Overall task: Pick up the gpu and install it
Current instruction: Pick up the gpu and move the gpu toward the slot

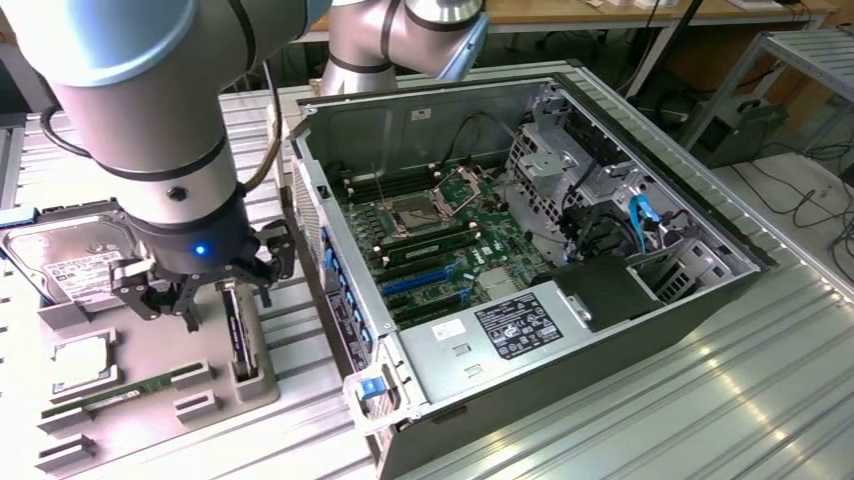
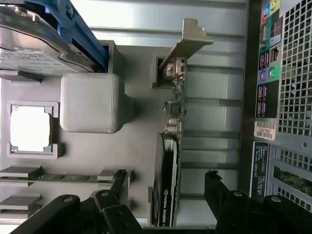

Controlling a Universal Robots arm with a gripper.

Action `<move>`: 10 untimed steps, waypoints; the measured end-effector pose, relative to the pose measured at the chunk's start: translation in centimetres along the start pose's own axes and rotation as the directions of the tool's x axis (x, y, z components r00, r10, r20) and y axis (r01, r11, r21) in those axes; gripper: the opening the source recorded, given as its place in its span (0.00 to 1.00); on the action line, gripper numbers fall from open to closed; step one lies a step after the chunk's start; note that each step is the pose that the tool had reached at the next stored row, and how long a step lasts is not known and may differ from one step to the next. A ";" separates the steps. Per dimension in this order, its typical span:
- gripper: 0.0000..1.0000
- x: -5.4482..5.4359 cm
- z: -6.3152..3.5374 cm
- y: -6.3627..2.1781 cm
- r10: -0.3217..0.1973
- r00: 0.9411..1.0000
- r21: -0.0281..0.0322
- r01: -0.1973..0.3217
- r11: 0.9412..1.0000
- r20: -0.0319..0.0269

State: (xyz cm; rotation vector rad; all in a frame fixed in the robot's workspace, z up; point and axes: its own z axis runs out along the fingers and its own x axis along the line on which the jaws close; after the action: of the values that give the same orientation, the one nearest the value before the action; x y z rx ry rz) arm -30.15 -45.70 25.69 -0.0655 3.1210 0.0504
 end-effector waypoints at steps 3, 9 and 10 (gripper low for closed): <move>0.74 -0.2 0.44 1.20 0.000 1.000 0.006 0.000 1.000 0.000; 0.74 -0.1 1.52 1.15 0.000 1.000 0.006 0.000 1.000 0.000; 0.74 -0.1 1.82 1.13 0.000 1.000 0.006 0.000 1.000 0.000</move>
State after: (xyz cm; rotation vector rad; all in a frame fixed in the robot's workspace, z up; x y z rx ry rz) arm -30.06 -44.50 23.91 -0.0657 3.1206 0.0408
